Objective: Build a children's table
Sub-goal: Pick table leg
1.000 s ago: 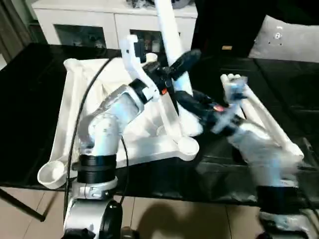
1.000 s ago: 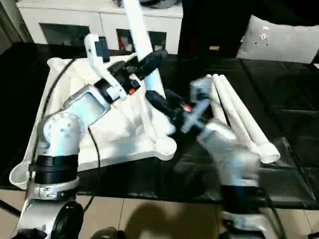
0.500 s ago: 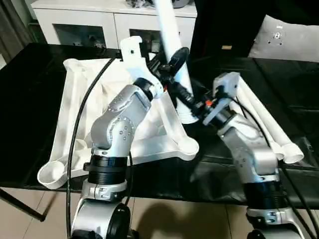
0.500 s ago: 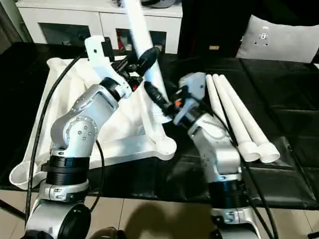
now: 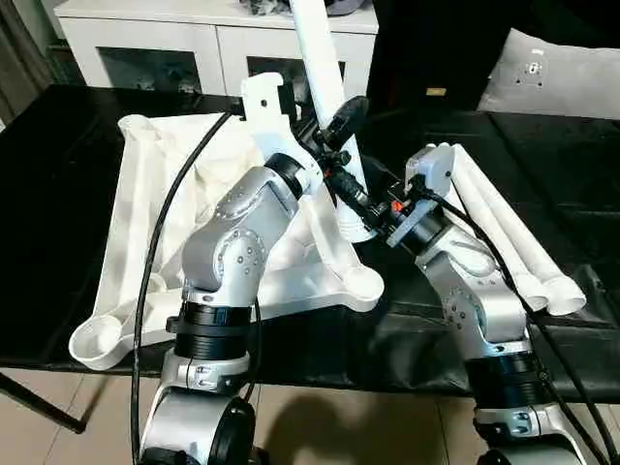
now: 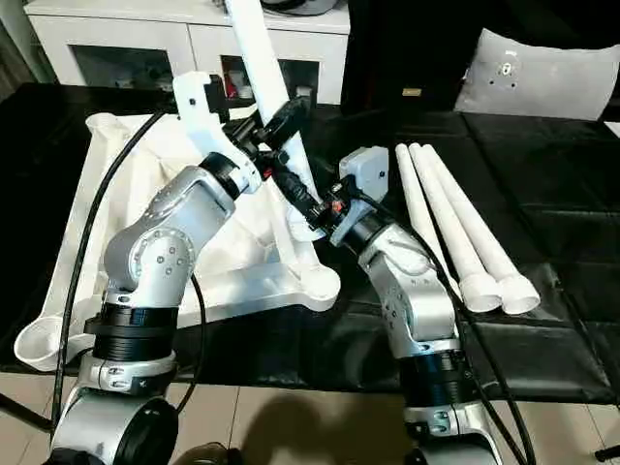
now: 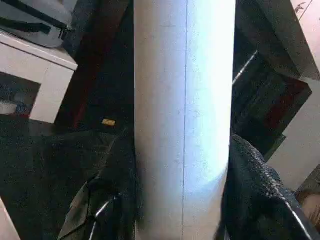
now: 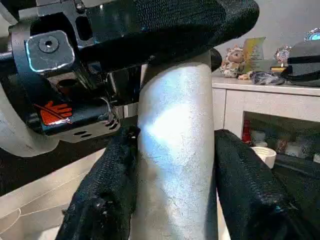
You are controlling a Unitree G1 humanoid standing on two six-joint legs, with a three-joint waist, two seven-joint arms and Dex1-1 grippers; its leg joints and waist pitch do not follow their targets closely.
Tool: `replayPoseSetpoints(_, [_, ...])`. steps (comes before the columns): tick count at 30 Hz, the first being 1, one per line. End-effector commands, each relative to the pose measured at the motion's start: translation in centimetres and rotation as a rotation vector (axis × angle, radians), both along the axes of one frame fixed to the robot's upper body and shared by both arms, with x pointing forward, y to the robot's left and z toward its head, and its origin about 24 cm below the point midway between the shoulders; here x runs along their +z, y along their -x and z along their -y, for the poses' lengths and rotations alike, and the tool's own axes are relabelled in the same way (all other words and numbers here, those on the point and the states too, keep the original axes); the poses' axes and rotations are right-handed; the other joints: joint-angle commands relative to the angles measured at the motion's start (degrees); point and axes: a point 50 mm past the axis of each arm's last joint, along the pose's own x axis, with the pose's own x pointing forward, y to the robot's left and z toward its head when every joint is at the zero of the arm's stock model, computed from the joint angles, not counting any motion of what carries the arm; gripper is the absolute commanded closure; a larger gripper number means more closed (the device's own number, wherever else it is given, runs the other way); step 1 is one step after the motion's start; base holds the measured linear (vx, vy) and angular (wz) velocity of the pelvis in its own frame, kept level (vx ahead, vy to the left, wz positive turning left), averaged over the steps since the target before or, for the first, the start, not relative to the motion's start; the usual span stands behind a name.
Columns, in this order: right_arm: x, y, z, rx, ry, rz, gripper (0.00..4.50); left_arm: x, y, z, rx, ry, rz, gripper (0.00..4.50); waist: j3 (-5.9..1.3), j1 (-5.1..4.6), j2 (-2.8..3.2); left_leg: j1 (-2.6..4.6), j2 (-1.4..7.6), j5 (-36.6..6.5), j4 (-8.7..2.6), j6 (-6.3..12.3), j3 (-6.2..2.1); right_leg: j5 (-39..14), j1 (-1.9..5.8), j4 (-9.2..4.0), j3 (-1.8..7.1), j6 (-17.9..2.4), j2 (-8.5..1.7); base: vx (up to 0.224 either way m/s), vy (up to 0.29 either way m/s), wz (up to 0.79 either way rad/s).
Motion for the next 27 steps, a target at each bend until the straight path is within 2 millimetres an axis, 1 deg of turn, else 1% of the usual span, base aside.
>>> replayPoseSetpoints(1, [0.0, -0.1, 0.0, 0.005, 0.012, 0.006, 2.62, 0.1, 0.1, 0.2, -0.014, -0.006, 0.011, 2.63, -3.87, 0.03, -0.67, 1.51, 3.96, -5.2, -3.44, 3.44, -1.48, 5.8, 2.15, -4.29, 2.08, -13.2, -5.28, 0.0, 0.0, 0.0])
replayPoseSetpoints(3, [-0.1, -0.2, 0.0, -0.011, 0.019, -0.003, 2.62, 0.1, 0.0, 0.1, -0.009, -0.006, 0.01, 2.63, -3.86, -0.03, -0.73, 1.47, 3.94, -5.0, -3.41, 3.57, -1.46, 5.8, 2.14, -4.31, 2.08, -13.2, -5.27, 0.0, 0.0, 0.0])
replayPoseSetpoints(6, [-0.4, -0.5, 0.2, -0.055, 0.038, -0.019, 2.62, 0.0, -0.2, -0.1, 0.008, -0.005, 0.001, 2.64, -3.81, -0.12, -0.6, 1.6, 3.96, -5.4, -3.42, 3.41, -1.43, 4.9, 1.99, -4.41, 2.09, -13.3, -5.22, 0.0, 0.0, 0.0])
replayPoseSetpoints(8, [-0.6, -0.6, 0.3, -0.064, 0.059, -0.048, 2.62, -0.1, -0.3, -0.2, 0.016, -0.006, -0.001, 2.64, -3.8, -0.13, -0.55, 1.64, 3.99, -5.4, -3.51, 3.21, -1.49, 4.7, 2.01, -4.41, 2.07, -13.2, -5.17, 0.0, 0.0, 0.0])
replayPoseSetpoints(11, [-0.8, -0.6, 0.5, -0.069, 0.045, -0.077, 2.62, -0.2, -0.3, -0.3, 0.02, -0.008, -0.004, 2.64, -3.85, -0.13, -0.57, 1.63, 4.0, -5.4, -3.5, 3.21, -1.49, 5.4, 2.08, -4.33, 2.11, -13.3, -5.23, 0.0, 0.0, 0.0])
replayPoseSetpoints(12, [-0.8, -0.6, 0.5, -0.068, 0.047, -0.077, 2.62, -0.1, -0.3, -0.2, 0.019, -0.009, -0.004, 2.64, -3.88, -0.08, -0.32, 1.63, 4.01, -5.3, -3.47, 3.18, -1.52, 5.7, 2.06, -4.29, 2.12, -13.3, -5.29, 0.0, 0.0, 0.0])
replayPoseSetpoints(13, [-0.8, -0.6, 0.6, -0.069, 0.049, -0.076, 2.62, -0.1, -0.3, -0.2, 0.02, -0.01, -0.005, 2.64, -3.88, -0.12, -0.5, 1.61, 4.0, -5.4, -3.46, 3.16, -1.48, 6.1, 2.09, -4.31, 2.13, -13.3, -5.27, 0.0, 0.0, 0.0])
replayPoseSetpoints(19, [-1.1, -0.7, 0.4, -0.077, 0.069, -0.075, 2.62, -0.3, -0.5, -0.5, 0.04, -0.017, -0.017, 2.64, -3.82, -0.14, -0.46, 1.68, 4.06, -5.9, -3.54, 2.91, -1.5, 5.2, 2.04, -4.39, 2.13, -13.3, -5.29, 0.0, 0.0, 0.0])
replayPoseSetpoints(20, [-1.2, -0.8, 0.5, -0.088, 0.078, -0.076, 2.28, -0.4, -0.5, -0.6, 0.043, -0.017, -0.018, 2.64, -3.85, -0.14, -0.47, 1.66, 4.06, -5.8, -3.53, 2.85, -1.51, 5.3, 2.05, -4.36, 2.11, -13.3, -5.3, 0.0, 0.0, 0.0])
replayPoseSetpoints(22, [-1.3, -0.9, 0.6, -0.095, 0.088, -0.08, 1.93, -0.4, -0.6, -0.7, 0.049, -0.02, -0.019, 2.64, -3.84, -0.19, -0.45, 1.62, 4.02, -5.8, -3.51, 2.75, -1.48, 5.5, 2.05, -4.35, 2.12, -13.4, -5.3, 0.0, 0.0, 0.0])
replayPoseSetpoints(24, [-1.3, -1.0, 0.6, -0.098, 0.093, -0.079, 1.89, -0.4, -0.6, -0.7, 0.052, -0.022, -0.019, 2.64, -3.83, -0.15, -0.49, 1.64, 3.98, -5.6, -3.48, 2.77, -1.46, 5.5, 2.05, -4.36, 2.14, -13.4, -5.26, 0.0, 0.0, 0.0])
replayPoseSetpoints(25, [-1.3, -1.0, 0.7, -0.098, 0.096, -0.078, 1.69, -0.4, -0.7, -0.7, 0.054, -0.024, -0.019, 2.64, -3.89, -0.1, -0.45, 1.64, 3.98, -5.4, -3.46, 2.82, -1.46, 5.9, 2.09, -4.28, 2.13, -13.4, -5.27, 0.0, 0.0, 0.0])
replayPoseSetpoints(26, [-1.2, -0.9, 0.8, -0.089, 0.097, -0.055, 1.69, -0.5, -0.9, -1.2, 0.07, -0.054, -0.016, 2.64, -3.88, -0.15, -0.69, 1.59, 3.97, -5.4, -3.47, 2.94, -1.44, 6.1, 2.1, -4.29, 2.12, -13.4, -5.22, 0.0, 0.0, 0.0])
replayPoseSetpoints(27, [-1.2, -0.9, 0.9, -0.092, 0.107, -0.048, 1.56, -0.5, -1.1, -1.3, 0.075, -0.066, -0.014, 2.64, -3.89, -0.1, -0.52, 1.57, 3.96, -5.3, -3.47, 2.97, -1.49, 6.0, 2.09, -4.25, 2.09, -13.2, -5.26, 0.0, 0.0, 0.0])
